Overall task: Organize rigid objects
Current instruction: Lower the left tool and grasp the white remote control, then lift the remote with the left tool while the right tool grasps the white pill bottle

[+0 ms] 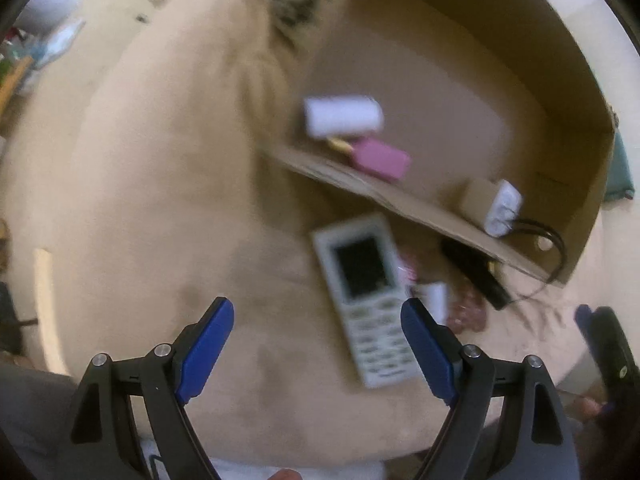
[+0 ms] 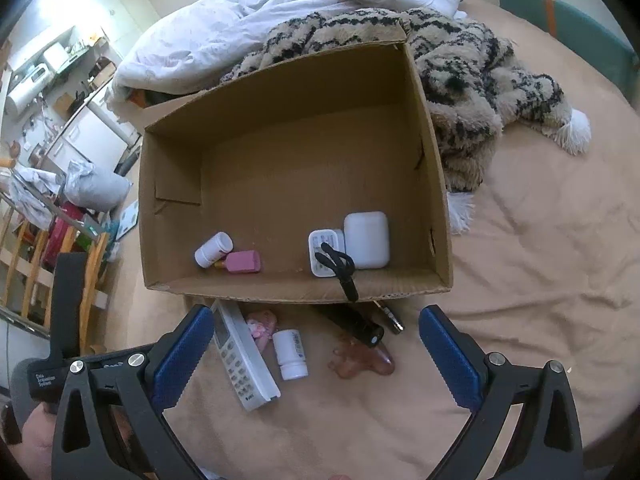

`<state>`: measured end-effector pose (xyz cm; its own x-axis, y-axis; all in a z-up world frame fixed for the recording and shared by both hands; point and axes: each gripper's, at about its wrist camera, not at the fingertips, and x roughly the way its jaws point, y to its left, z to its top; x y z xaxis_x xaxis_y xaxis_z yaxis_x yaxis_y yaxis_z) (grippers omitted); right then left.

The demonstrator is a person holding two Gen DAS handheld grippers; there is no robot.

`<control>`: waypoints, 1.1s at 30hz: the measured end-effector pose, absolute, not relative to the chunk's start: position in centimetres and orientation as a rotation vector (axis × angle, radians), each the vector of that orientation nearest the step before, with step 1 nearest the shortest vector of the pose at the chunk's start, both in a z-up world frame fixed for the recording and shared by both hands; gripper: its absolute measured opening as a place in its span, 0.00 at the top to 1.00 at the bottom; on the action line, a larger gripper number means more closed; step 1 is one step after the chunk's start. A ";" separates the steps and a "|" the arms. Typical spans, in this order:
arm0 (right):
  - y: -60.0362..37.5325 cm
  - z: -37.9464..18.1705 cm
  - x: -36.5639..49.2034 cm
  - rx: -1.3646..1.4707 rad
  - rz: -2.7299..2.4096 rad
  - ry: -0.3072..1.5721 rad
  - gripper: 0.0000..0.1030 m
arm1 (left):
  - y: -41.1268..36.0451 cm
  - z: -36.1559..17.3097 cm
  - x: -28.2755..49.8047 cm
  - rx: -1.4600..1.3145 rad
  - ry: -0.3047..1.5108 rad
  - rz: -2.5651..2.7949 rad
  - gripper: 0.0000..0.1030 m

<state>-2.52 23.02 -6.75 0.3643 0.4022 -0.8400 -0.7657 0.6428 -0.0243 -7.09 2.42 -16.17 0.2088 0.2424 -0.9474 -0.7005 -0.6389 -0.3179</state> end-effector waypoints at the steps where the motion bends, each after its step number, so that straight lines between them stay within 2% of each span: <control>1: 23.0 -6.8 -2.5 -0.444 0.772 0.927 0.00 | 2.7 -16.6 -6.6 -1.735 0.415 1.519 0.18; 5: 22.9 -6.6 -2.4 -0.421 0.751 0.927 0.00 | 3.8 -18.7 -5.2 -1.792 0.408 1.481 0.19; 6: 22.9 -6.7 -2.3 -0.428 0.742 0.923 0.00 | 4.0 -19.1 -5.0 -1.800 0.408 1.479 0.24; 7: 22.9 -6.8 -2.2 -0.431 0.734 0.924 0.00 | 4.1 -19.3 -4.9 -1.801 0.415 1.482 0.34; 8: 22.9 -6.8 -2.1 -0.423 0.719 0.931 0.00 | 4.1 -19.3 -4.8 -1.795 0.407 1.479 0.38; 9: 22.8 -6.8 -2.0 -0.416 0.715 0.938 0.00 | 4.3 -19.2 -4.8 -1.784 0.392 1.467 0.49; 10: 22.7 -6.8 -1.8 -0.407 0.715 0.945 0.00 | 4.5 -19.0 -4.6 -1.774 0.387 1.451 0.54; 19: 22.9 -6.9 -1.7 -0.350 0.645 0.973 0.00 | 3.7 -17.3 -5.3 -1.712 0.473 1.468 0.61; 25: 23.0 -7.0 -1.7 -0.324 0.609 0.989 0.00 | 3.0 -14.6 -6.2 -1.513 0.780 1.517 0.61; 28: 23.3 -7.2 -1.7 -0.323 0.591 0.995 0.00 | 3.2 -15.4 -6.5 -1.459 0.919 1.506 0.61; 33: 23.5 -7.7 -1.9 -0.334 0.552 1.002 0.00 | 3.5 -18.1 -5.9 -1.454 1.028 1.494 0.61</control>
<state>-1.91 23.46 -7.66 0.4193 0.2824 -0.8628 -0.5789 0.8153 -0.0145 -5.90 3.49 -18.07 -0.0248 0.0028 -0.9997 -0.9347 -0.3548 0.0222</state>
